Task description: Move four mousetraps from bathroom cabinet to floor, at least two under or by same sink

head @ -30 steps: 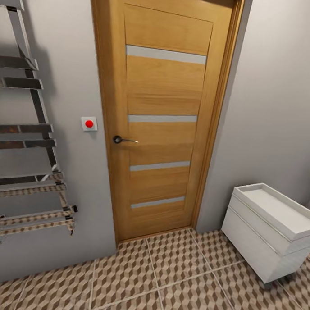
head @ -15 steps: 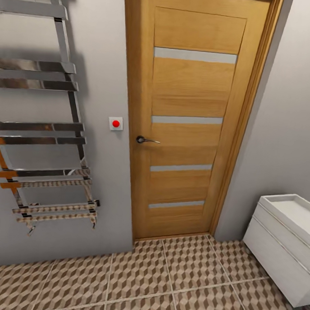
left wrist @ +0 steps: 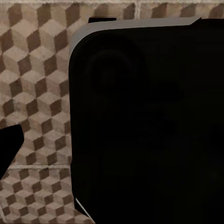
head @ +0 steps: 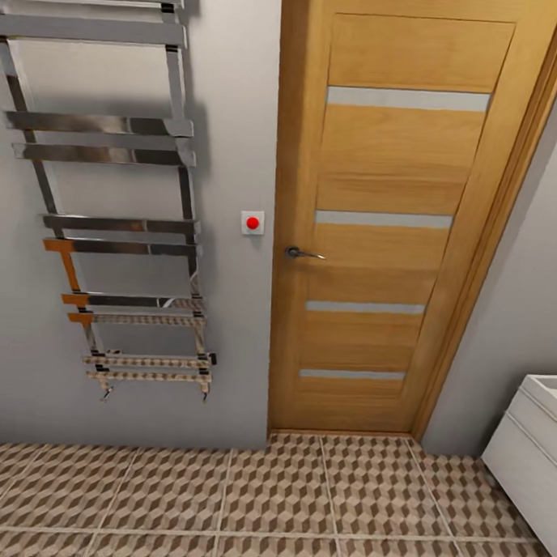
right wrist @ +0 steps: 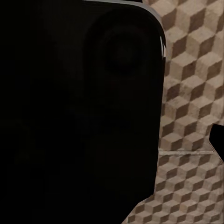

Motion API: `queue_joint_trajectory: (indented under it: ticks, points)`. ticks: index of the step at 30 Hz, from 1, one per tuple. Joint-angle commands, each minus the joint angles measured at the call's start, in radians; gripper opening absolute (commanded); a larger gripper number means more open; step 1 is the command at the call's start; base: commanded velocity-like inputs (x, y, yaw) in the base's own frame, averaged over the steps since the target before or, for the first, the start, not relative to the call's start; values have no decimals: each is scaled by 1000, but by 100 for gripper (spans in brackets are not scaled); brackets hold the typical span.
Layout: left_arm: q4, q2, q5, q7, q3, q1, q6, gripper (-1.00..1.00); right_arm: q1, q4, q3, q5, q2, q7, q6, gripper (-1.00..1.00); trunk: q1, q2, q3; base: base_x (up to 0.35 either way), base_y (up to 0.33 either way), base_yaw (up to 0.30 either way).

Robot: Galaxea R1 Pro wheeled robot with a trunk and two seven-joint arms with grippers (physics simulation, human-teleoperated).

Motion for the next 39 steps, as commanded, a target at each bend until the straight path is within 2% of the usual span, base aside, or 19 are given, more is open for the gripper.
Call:
queue_joint_trajectory:
  ticks: [1,39]
  points:
    - [0,0,1,0,0,0,-2,100,0,0,0,0,0,0,-3,100,0,0,-1,0,0,296]
    - [0,-5,2,3,-4,0,-2,100,0,0,-4,-8,0,0,-3,100,0,0,-1,0,0,296]
